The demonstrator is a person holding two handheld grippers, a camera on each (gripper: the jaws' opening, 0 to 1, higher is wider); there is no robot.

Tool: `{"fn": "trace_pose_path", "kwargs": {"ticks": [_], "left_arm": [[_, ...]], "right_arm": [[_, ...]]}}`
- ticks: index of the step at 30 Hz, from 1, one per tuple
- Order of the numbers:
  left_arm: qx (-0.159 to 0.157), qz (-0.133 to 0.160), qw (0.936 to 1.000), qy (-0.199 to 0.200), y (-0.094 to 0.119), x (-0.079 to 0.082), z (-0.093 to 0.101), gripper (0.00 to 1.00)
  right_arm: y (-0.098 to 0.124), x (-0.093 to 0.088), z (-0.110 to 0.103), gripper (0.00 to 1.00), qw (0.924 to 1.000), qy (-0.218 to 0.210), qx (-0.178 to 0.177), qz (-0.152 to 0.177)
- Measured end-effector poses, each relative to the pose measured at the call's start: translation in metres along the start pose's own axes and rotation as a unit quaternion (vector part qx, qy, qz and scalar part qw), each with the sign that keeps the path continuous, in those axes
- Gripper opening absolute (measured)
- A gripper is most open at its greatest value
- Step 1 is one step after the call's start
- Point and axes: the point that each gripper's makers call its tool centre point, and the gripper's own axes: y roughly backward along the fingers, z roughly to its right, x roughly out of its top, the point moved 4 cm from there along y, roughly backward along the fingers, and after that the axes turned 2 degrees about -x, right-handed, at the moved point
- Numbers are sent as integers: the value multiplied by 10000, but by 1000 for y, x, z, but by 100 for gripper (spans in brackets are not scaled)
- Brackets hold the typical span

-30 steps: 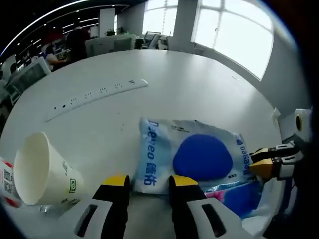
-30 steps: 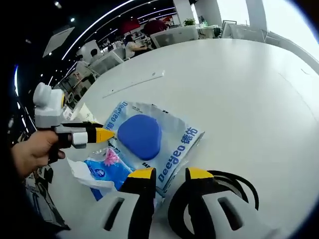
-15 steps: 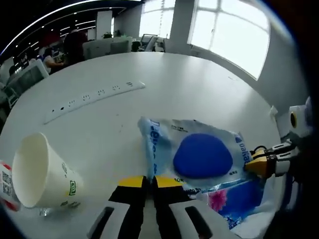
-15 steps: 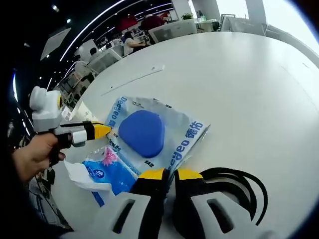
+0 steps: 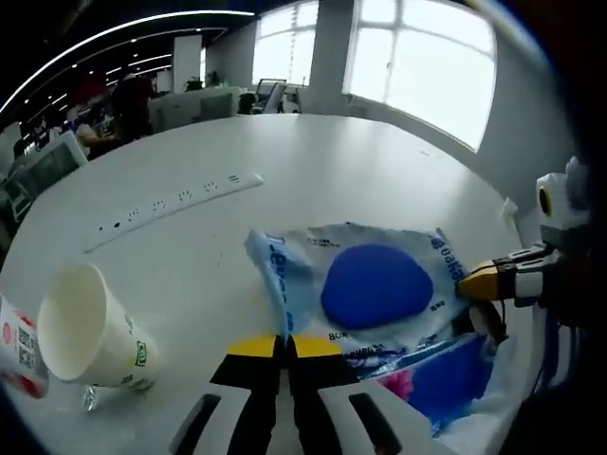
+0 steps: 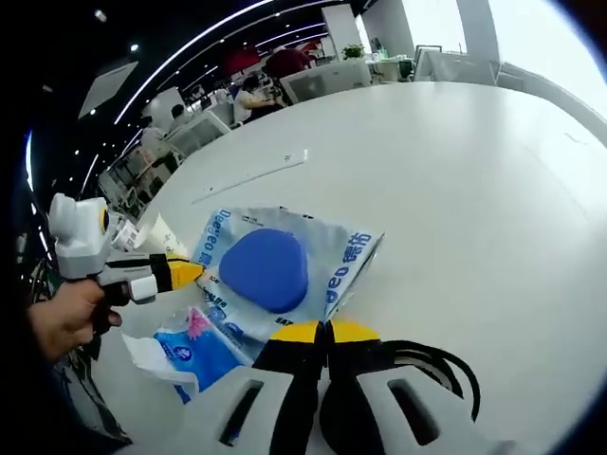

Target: Arrange the tabletop items into an orderly group along one side of the table until the central work area is clear of visible clutter.

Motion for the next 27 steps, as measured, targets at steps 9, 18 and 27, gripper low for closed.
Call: {"fn": "trace_pose_path", "kwargs": {"ticks": [9, 18, 27], "left_arm": [[135, 361, 9992, 60, 15, 14, -7, 1], [367, 538, 9977, 205, 28, 12, -15, 1], [610, 566, 9953, 491, 34, 0, -28, 1]], "right_arm": [[4, 28, -7, 0, 9986, 437, 22, 313], [-9, 44, -16, 0, 9950, 929, 189, 324], [-27, 56, -30, 0, 9882, 1448, 420, 275]]}}
